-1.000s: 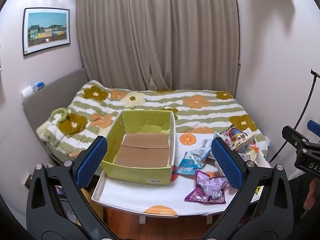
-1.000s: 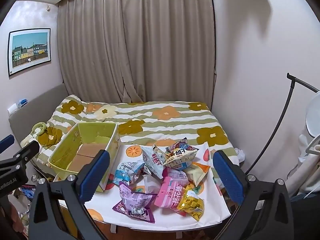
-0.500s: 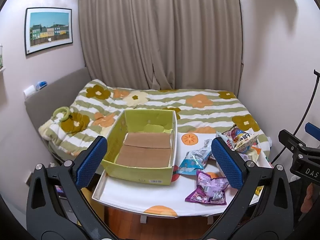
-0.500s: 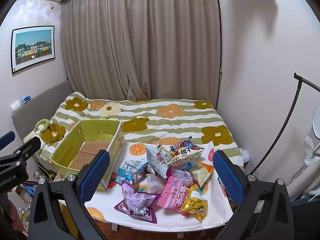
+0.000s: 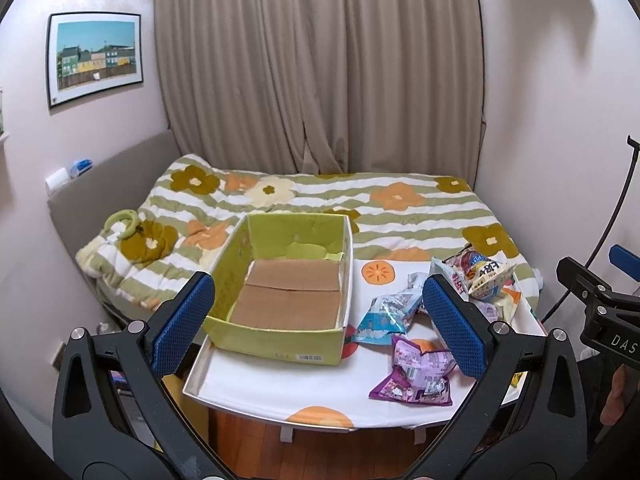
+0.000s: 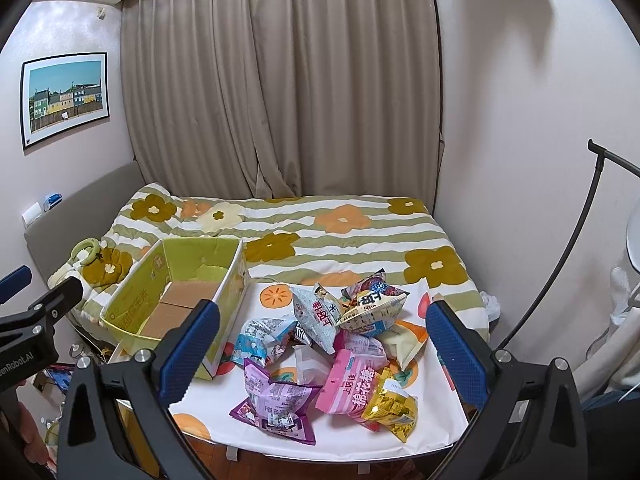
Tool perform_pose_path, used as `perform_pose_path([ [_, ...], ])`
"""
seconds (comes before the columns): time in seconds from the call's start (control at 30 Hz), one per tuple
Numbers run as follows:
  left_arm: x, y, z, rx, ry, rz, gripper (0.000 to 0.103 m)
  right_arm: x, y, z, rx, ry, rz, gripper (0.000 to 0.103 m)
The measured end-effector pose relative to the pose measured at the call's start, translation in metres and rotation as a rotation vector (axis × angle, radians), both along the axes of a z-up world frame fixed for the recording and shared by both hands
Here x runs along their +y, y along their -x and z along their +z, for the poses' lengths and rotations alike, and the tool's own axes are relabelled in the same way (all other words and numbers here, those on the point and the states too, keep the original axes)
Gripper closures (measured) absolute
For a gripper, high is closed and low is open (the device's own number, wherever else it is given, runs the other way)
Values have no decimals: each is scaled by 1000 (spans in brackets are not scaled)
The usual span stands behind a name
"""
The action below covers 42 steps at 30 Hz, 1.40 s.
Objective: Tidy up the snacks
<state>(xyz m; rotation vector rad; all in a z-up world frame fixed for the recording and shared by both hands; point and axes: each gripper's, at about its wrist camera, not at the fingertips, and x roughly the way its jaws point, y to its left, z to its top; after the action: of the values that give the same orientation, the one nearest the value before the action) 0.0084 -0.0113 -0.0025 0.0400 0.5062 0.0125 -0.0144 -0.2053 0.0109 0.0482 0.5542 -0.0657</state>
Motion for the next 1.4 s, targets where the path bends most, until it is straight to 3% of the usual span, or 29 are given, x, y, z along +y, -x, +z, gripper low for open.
perform_pose_path([
  [1.4,-1,-5,1,20,-1,-20,0,-4,-2,-2,5,2,-8,0],
])
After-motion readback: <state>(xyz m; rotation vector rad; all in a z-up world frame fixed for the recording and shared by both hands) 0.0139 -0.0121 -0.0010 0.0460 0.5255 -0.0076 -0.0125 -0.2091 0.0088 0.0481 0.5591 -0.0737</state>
